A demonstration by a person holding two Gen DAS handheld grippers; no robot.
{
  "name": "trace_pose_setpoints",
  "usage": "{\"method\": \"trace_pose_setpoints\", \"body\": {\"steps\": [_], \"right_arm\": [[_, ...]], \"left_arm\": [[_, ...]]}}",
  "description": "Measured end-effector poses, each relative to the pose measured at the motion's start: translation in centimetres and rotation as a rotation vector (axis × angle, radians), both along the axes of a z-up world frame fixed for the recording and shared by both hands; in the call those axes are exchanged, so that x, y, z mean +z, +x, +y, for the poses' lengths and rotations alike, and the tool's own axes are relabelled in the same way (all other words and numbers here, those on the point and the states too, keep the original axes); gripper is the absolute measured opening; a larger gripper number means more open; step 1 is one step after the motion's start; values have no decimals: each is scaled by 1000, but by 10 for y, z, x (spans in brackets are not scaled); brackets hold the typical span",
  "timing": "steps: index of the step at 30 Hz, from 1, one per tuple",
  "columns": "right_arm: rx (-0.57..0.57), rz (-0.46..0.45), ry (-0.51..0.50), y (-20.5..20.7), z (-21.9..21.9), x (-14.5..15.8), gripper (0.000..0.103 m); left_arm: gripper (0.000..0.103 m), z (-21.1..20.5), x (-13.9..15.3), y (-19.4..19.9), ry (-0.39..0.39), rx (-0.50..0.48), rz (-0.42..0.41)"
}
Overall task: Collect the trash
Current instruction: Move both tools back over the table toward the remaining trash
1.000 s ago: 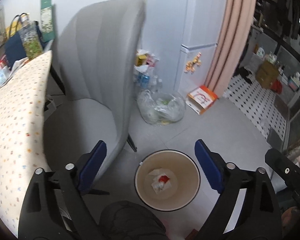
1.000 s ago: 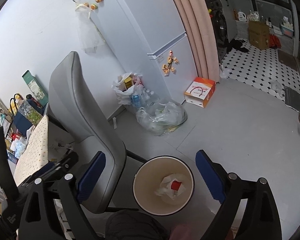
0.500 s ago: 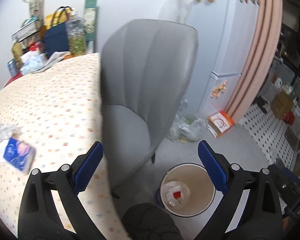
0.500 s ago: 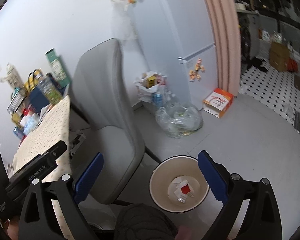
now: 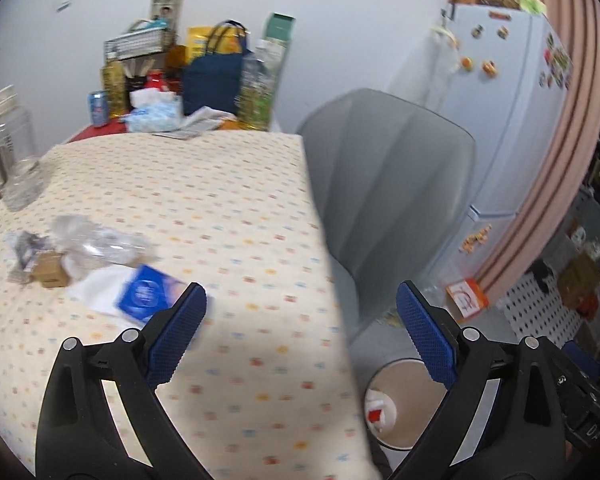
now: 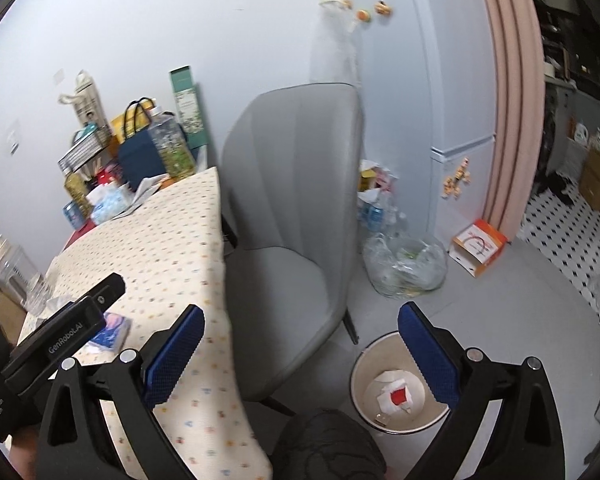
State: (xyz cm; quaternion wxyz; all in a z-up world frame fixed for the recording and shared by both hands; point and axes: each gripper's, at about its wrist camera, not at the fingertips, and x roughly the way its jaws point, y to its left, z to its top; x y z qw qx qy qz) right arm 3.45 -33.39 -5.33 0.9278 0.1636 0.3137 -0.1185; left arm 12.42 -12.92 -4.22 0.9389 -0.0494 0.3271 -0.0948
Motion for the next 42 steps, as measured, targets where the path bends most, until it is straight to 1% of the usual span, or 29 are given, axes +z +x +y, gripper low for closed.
{"method": "trace_pose_setpoints", "body": {"steps": [6, 11, 21, 28, 33, 38, 42], "right_arm": [[54, -4, -23, 4, 32, 9, 95], [68, -12, -47, 0, 43, 19, 95], [79, -13, -59, -3, 46, 23, 95], [72, -8, -45, -5, 41, 20, 95], [79, -9, -41, 0, 42, 18, 95], [107, -11, -43, 10, 58, 16, 95], [147, -2, -46, 22, 76, 11, 95]], "left_arm": [[95, 43, 5, -5, -32, 62, -7], [95, 64, 14, -13, -49, 99, -24], [95, 80, 19, -17, -68, 129, -40], [95, 77, 20, -18, -47, 127, -42], [95, 85, 18, -19, -41, 143, -42], [95, 106, 12, -15, -37, 181, -27], [95, 133, 5, -10, -33, 232, -13]]}}
